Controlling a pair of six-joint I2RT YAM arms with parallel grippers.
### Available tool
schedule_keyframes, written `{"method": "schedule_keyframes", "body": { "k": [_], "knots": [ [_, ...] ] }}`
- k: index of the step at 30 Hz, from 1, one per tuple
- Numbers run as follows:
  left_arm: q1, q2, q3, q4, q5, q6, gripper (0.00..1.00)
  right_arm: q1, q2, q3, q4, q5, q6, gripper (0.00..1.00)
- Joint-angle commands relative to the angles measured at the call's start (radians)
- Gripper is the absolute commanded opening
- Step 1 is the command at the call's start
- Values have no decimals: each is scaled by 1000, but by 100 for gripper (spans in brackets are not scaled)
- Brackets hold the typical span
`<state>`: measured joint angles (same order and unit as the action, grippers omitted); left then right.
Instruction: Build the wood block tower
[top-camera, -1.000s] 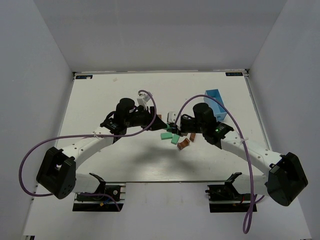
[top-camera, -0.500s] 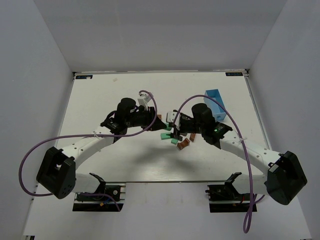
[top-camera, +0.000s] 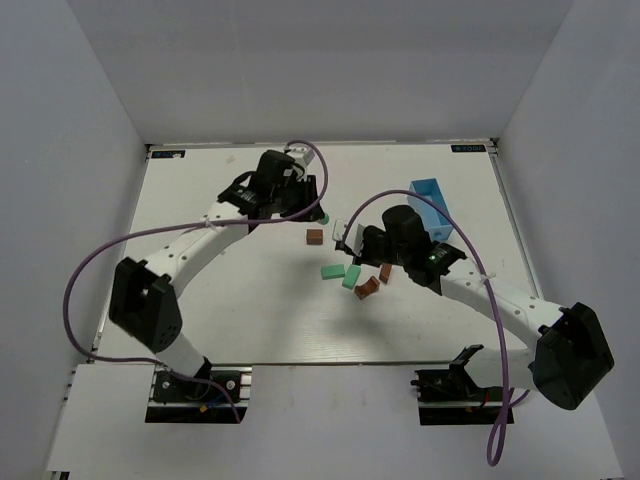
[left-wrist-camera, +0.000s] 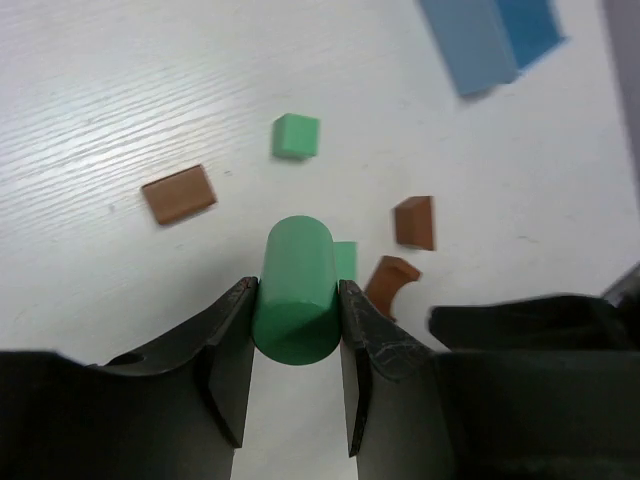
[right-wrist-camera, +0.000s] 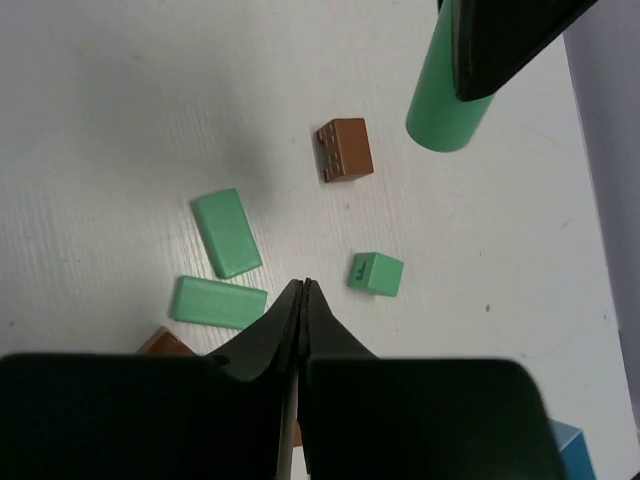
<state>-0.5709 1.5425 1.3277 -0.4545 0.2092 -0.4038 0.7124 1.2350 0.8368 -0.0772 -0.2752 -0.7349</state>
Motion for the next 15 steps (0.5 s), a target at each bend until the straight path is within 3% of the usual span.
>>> {"method": "schedule_keyframes", "body": {
  "k": [1, 6, 11, 15],
  "knots": [
    [2, 97, 123, -225, -121, 46, 0, -2, -22, 29, -29, 74, -21, 0],
    [2, 310, 346, -381, -162, 72, 0, -5, -87, -30, -18, 151, -66, 0],
    [2, 421, 502, -463, -221, 72, 0, -4, -129, -68, -15, 169, -67, 0],
    [2, 439, 527, -509, -322, 82, 0, -4, -146, -80, -16, 176, -67, 0]
  ]
}}
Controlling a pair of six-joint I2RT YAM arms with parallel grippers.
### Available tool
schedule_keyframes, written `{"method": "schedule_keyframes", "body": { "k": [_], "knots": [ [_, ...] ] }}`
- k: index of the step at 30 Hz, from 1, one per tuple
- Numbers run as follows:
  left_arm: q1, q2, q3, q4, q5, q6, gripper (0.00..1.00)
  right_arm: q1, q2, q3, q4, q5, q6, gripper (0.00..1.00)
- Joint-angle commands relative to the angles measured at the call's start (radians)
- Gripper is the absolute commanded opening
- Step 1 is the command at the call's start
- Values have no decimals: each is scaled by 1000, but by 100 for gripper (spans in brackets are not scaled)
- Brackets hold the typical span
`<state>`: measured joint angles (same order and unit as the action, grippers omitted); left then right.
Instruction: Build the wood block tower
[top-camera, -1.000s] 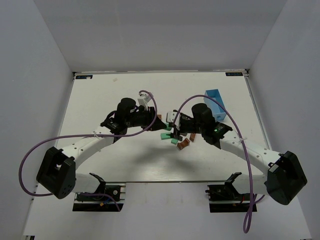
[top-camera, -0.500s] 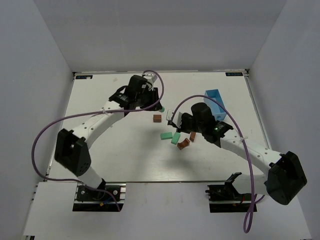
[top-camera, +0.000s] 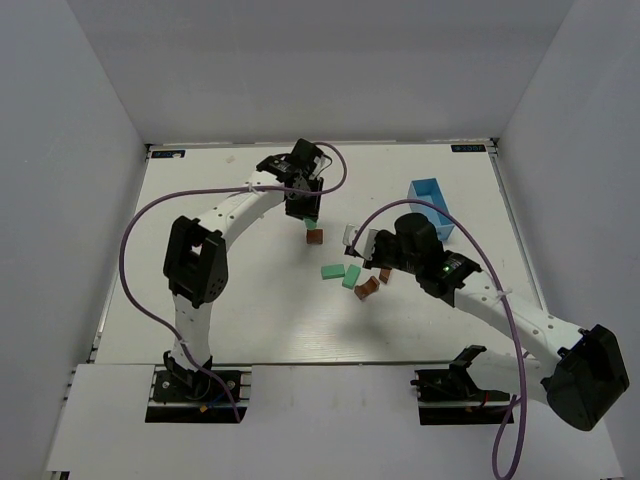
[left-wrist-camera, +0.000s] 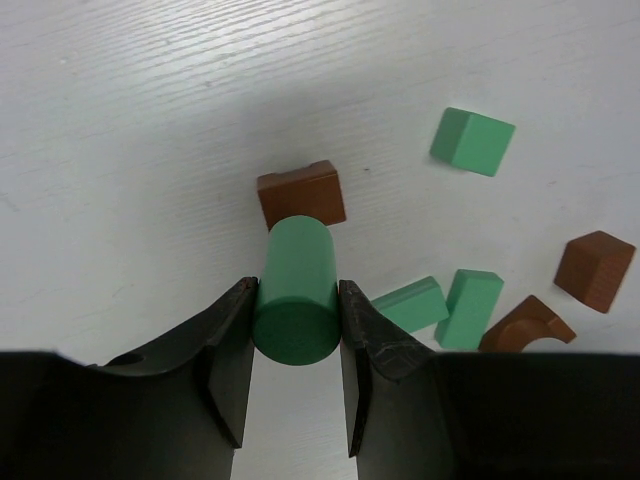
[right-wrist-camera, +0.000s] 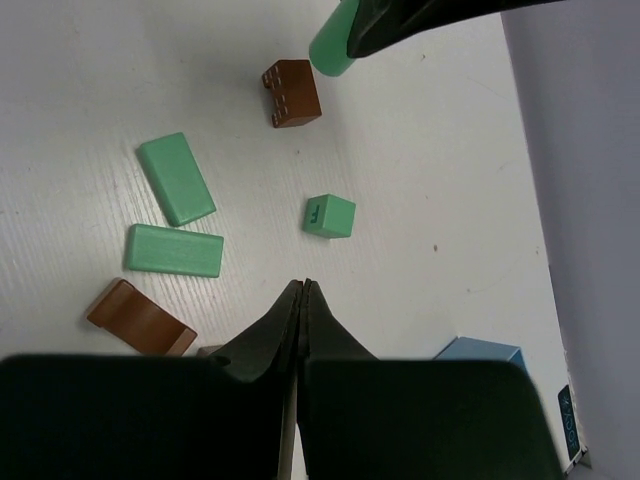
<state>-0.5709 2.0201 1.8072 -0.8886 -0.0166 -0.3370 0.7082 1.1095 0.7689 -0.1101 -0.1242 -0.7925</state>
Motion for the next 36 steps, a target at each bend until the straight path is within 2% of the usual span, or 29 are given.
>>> {"method": "schedule_keyframes", "body": {
  "k": [1, 7, 12, 36],
  "knots": [
    [11, -38, 20, -75, -106, 24, 0, 0, -23, -13, 15, 24, -10, 0],
    [11, -47, -19, -64, -106, 24, 0, 5, -11, -5, -10, 21, -14, 0],
    [11, -21, 33, -64, -88, 24, 0, 4, -7, -3, -17, 20, -14, 0],
    [2, 81, 98, -42, 10, 61, 3, 4, 6, -2, -45, 5, -24, 0]
  ]
}}
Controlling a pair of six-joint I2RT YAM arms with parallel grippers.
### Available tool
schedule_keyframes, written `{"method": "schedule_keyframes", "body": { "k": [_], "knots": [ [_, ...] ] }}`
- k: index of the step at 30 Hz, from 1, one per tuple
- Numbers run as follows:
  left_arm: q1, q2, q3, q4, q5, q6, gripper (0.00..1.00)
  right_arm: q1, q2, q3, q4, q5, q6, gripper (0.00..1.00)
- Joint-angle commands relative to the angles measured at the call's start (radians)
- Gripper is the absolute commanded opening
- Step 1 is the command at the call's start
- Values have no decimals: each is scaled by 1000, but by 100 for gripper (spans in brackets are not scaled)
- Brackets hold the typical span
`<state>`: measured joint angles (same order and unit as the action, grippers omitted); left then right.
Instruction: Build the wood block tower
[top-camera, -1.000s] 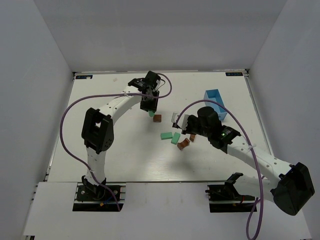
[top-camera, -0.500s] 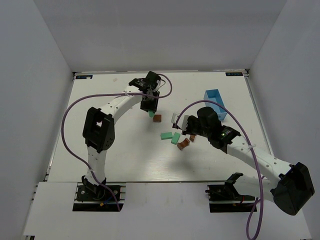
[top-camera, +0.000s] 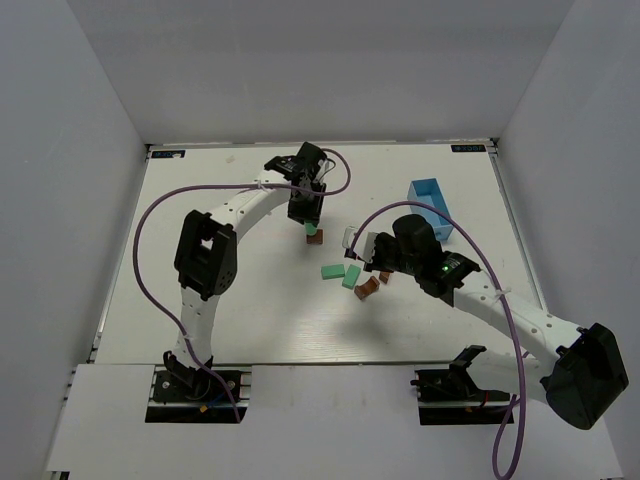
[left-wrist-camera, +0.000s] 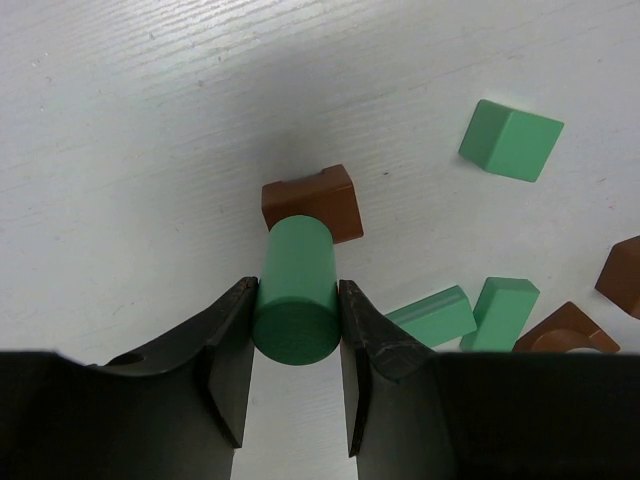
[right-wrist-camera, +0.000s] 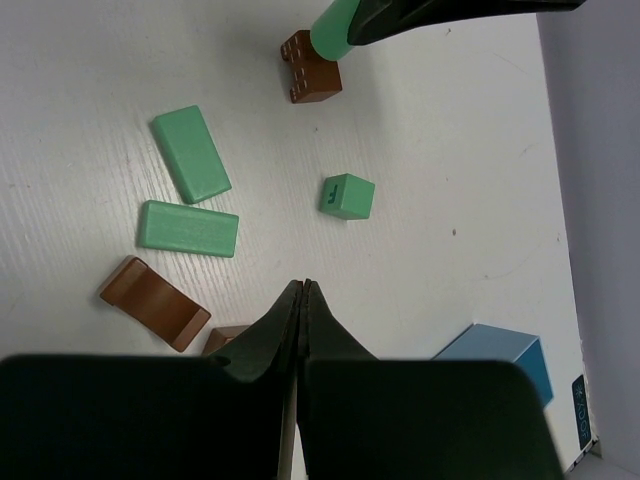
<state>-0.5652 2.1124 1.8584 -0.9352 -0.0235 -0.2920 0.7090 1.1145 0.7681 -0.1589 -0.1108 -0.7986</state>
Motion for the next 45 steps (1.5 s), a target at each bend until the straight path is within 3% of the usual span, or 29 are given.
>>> {"method": "schedule_keyframes", "body": {
  "k": [1, 45],
  "knots": [
    [-4, -11, 56, 4, 17, 16, 5, 4, 4, -3, 7, -6, -16, 0],
    [-22, 84, 166, -93, -21, 62, 12, 3, 4, -3, -5, -15, -21, 0]
  ]
}}
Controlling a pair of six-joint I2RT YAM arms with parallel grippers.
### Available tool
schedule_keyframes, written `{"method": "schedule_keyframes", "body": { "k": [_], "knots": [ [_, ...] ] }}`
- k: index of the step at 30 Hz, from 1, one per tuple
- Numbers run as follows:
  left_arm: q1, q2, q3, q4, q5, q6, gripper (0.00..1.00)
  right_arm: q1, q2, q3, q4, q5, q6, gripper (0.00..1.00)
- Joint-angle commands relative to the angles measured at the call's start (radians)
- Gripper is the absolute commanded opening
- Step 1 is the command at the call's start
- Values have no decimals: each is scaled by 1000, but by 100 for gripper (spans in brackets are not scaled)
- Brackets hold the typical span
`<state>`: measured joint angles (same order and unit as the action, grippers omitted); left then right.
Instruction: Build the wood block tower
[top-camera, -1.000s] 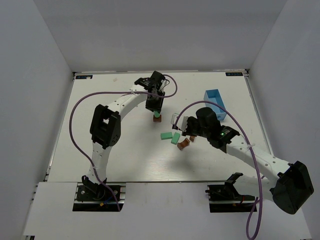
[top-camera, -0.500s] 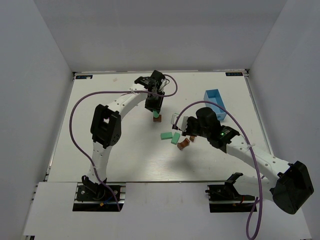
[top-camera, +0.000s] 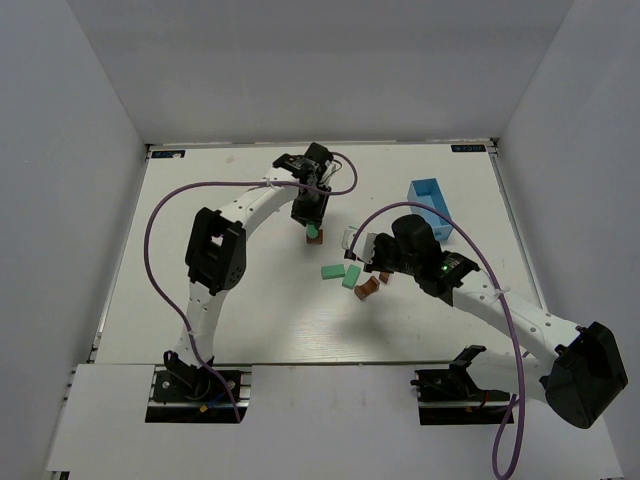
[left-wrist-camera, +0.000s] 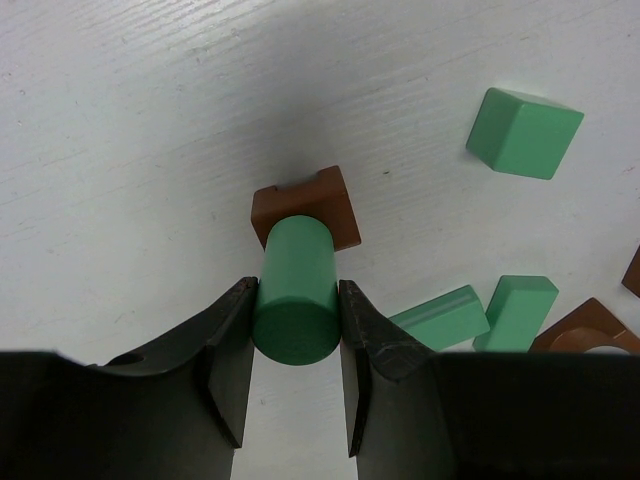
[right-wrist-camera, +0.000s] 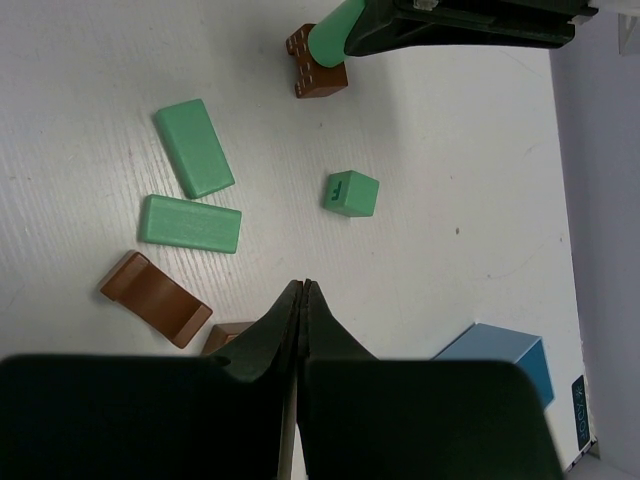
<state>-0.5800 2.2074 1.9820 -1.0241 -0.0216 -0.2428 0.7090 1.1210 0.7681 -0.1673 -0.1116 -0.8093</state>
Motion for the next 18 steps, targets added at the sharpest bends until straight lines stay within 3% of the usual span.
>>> {"method": "schedule_keyframes", "body": {
  "k": [1, 18],
  "knots": [
    [-7, -2, 43, -4, -23, 13, 13, 4, -4, -4, 0, -11, -8, 0],
    [-7, -2, 52, -13, -23, 13, 30, 3, 0, -4, 2, -16, -13, 0]
  ]
}}
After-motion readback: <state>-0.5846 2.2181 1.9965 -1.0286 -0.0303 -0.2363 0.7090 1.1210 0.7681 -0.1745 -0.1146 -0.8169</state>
